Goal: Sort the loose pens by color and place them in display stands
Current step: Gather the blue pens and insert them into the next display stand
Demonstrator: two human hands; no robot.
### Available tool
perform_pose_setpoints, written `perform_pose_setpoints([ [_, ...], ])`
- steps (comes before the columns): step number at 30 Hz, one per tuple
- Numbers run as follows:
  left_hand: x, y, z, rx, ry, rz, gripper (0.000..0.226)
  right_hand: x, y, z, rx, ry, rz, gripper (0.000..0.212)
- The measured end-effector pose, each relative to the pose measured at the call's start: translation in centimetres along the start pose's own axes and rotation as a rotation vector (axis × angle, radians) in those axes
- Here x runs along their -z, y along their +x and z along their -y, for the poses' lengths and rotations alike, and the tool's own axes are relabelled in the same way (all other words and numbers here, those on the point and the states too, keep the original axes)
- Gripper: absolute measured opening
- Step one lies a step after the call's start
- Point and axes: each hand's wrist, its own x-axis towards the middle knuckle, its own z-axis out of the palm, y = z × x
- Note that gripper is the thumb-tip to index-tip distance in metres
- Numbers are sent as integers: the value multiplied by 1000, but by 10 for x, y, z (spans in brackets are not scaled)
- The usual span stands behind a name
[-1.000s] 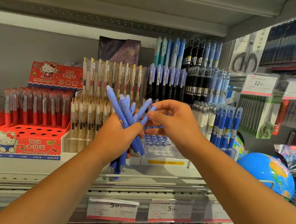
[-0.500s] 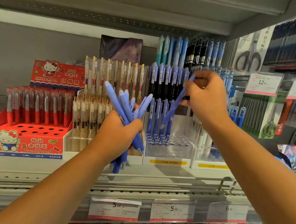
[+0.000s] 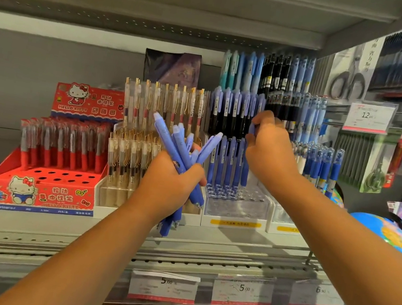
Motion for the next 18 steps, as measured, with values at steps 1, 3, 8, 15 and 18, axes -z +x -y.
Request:
perform_pose_setpoints([
  [1, 0, 0, 0, 1, 3, 0, 22, -2, 1, -1, -4, -24, 7, 29],
  [3, 0, 1, 1, 11, 4, -13, 26, -5, 2, -4, -24, -73, 59, 34],
  [8, -1, 2, 3, 18, -33, -57, 25, -8, -1, -4, -63, -267, 185, 63],
  [15, -2, 2, 4, 17, -40, -68, 23, -4, -1, -3, -13, -365, 231, 72],
  [18, -1, 3, 7, 17, -36, -57, 23, -4, -2, -6, -6, -408, 265, 78],
])
